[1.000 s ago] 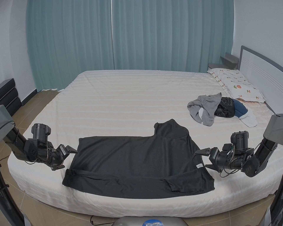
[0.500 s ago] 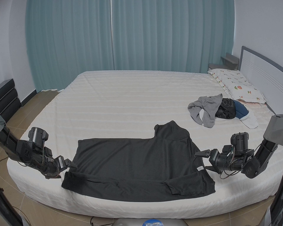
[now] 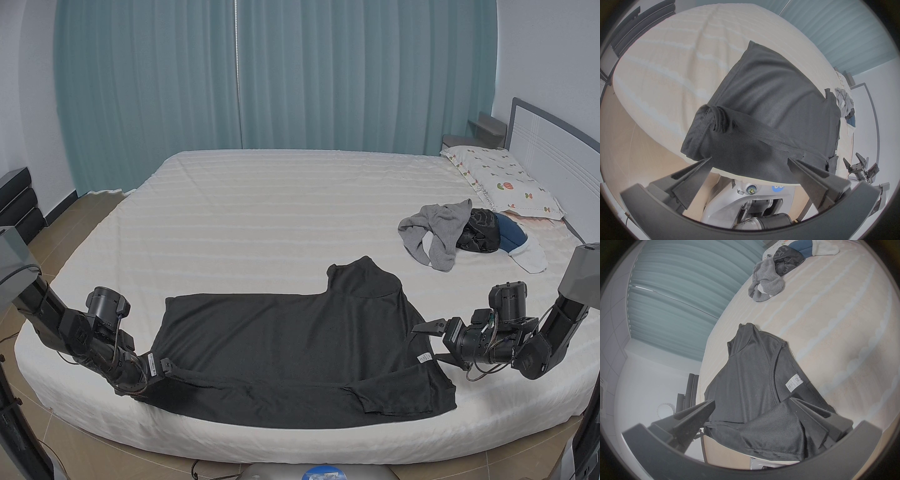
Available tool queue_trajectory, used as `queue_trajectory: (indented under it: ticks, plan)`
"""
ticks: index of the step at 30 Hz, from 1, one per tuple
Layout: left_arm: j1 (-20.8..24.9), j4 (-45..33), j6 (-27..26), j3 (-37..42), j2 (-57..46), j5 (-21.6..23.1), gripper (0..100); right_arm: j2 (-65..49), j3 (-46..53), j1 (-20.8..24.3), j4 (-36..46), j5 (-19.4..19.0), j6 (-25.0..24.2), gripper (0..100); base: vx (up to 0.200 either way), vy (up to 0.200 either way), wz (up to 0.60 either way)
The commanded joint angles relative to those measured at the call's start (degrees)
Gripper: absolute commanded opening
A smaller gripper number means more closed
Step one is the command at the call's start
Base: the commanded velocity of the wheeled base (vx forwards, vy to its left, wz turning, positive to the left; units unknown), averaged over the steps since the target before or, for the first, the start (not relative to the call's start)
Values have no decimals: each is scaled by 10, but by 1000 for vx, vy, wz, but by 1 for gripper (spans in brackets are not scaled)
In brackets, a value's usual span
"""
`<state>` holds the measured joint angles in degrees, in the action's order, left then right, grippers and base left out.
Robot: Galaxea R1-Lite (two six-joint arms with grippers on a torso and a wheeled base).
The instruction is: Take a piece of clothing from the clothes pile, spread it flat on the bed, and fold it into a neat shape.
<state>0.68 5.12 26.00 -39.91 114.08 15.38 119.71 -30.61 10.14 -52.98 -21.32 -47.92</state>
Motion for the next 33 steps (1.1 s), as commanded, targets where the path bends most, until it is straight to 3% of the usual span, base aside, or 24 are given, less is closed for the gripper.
queue_trajectory:
  ticks: [1,6,7,10,18,22,27,33]
  plan:
    - [2,4,9,-12,26,0,100,2,0,4,0,0,0,100,0,0,0]
    - [-8,68,78,-50,63,0,100,0,0,7,-1,1,1,100,0,0,0]
    - [-12,97,118,-60,73,-2,100,0,0,7,-1,1,1,100,0,0,0]
    - [-17,147,172,-73,89,-4,100,3,0,7,-1,1,1,100,0,0,0]
    - [-53,198,237,-83,84,-5,100,3,0,7,-1,1,1,100,0,0,0]
    - [-85,240,296,-96,83,-6,100,3,0,7,-1,1,1,100,0,0,0]
    - [-93,248,293,-75,64,8,100,3,0,7,-1,1,2,100,0,0,0]
    - [-92,245,238,-55,59,25,100,8,-1,5,-1,4,4,100,0,0,0]
